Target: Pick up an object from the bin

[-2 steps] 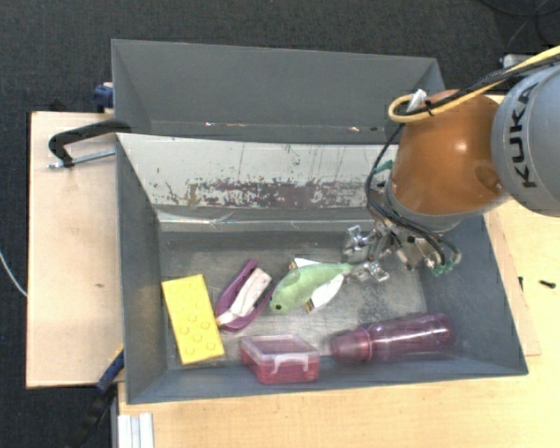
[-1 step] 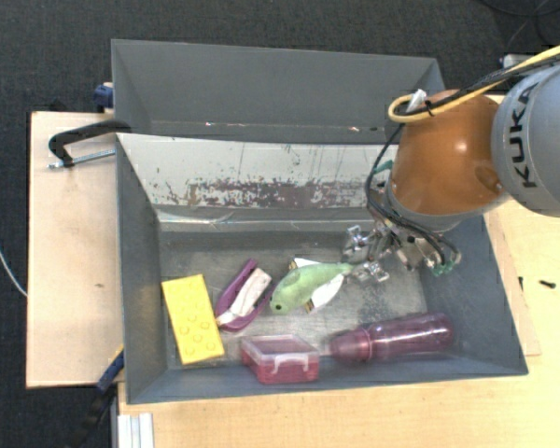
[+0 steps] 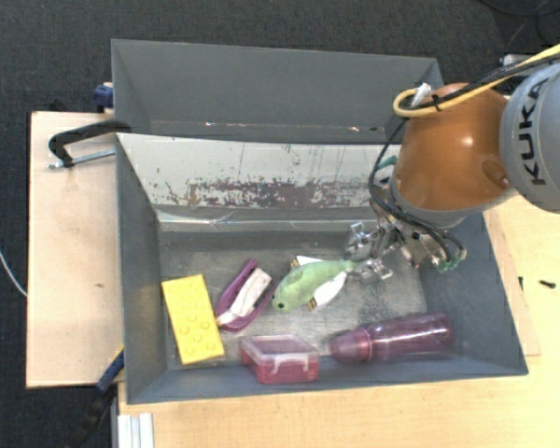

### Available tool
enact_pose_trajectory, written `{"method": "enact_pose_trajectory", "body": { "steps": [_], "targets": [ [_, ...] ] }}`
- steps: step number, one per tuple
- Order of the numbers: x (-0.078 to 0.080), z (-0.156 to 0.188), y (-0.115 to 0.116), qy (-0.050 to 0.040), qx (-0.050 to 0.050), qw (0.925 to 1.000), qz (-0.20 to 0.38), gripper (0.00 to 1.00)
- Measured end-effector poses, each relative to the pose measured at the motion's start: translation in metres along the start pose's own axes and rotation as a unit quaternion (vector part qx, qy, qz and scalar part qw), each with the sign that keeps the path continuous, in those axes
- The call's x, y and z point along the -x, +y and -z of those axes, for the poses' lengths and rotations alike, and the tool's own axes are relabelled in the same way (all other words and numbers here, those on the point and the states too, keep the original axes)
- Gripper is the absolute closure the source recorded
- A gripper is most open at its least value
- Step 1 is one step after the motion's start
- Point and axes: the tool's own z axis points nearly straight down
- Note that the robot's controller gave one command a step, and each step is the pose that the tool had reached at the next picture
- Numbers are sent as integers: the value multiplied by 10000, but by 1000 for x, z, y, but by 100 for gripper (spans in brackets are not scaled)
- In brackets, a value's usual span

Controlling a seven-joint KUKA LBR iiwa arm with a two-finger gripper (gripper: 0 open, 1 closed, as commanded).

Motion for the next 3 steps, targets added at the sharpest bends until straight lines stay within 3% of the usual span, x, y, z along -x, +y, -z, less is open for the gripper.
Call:
{"method": "enact_pose_trajectory", "body": {
  "steps": [3],
  "targets": [
    [-1, 17, -1, 0, -1, 10000, -61, 100]
  ]
}}
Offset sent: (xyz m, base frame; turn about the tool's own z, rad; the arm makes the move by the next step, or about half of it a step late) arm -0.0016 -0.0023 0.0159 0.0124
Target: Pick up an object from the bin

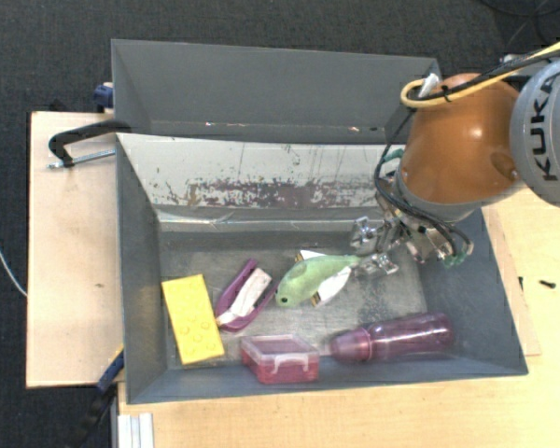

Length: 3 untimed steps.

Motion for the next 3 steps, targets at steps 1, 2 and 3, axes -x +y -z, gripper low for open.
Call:
{"method": "enact_pose_trajectory", "body": {
  "steps": [1, 2, 3],
  "targets": [
    [0, 0, 0, 0, 0, 10000, 0, 100],
    [0, 0, 0, 0, 0, 10000, 0, 100],
    [0, 0, 0, 0, 0, 10000, 0, 100]
  ]
}}
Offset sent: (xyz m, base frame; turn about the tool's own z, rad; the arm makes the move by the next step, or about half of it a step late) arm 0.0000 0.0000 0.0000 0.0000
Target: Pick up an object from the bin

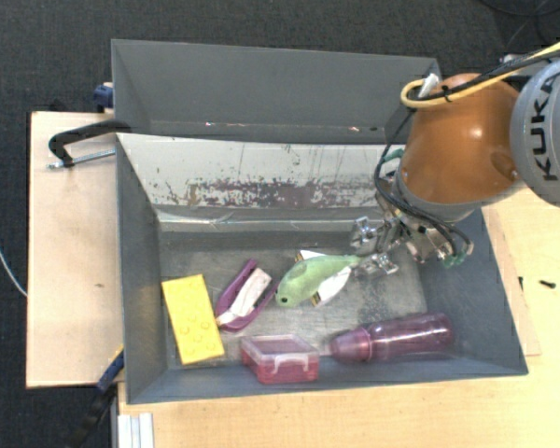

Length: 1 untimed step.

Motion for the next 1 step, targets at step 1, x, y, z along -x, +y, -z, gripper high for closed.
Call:
{"method": "enact_pose_trajectory", "body": {
  "steps": [1],
  "targets": [
    [0, 0, 0, 0, 0, 10000, -1, 100]
  ]
}}
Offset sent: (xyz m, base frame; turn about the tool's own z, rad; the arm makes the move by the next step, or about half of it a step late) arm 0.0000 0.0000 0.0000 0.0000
